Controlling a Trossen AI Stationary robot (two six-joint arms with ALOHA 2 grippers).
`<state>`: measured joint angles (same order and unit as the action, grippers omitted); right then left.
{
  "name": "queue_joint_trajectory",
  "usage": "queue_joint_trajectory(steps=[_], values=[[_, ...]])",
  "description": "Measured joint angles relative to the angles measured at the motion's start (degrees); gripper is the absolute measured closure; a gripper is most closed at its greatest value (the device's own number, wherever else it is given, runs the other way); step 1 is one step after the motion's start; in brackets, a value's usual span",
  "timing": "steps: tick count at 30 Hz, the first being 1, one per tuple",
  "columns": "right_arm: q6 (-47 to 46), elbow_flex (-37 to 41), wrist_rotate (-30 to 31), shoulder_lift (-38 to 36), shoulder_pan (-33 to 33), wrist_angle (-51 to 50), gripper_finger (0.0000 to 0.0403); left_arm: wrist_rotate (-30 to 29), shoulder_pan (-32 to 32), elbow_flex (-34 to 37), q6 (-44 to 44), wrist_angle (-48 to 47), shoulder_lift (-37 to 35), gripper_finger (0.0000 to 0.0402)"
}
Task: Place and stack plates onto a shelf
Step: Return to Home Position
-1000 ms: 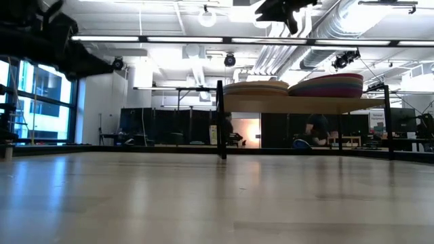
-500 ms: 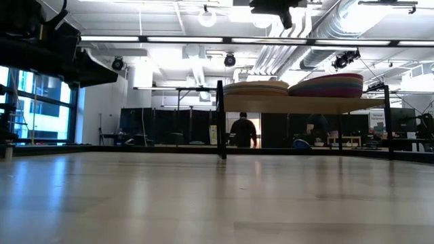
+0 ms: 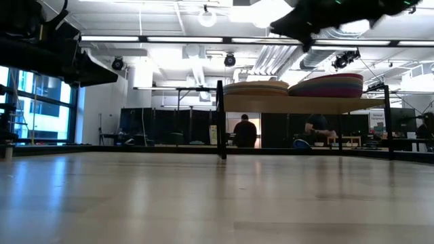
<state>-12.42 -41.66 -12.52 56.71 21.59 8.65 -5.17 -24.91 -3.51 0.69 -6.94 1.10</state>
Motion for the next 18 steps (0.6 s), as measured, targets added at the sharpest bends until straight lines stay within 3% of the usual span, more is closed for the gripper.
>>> queue_joint_trajectory(steps=[10, 18], values=[[-6.8, 22.1, 0.4, -23.6, 2.1, 3.8, 0.0337, 0.0, 0.0, 0.0, -2.6, 0.0, 0.0, 0.0298], [-8.6, 32.3, 2.3, -36.9, 1.9, 6.1, 0.0337, 0.0, 0.0, 0.0, -2.6, 0.0, 0.0, 0.0298]])
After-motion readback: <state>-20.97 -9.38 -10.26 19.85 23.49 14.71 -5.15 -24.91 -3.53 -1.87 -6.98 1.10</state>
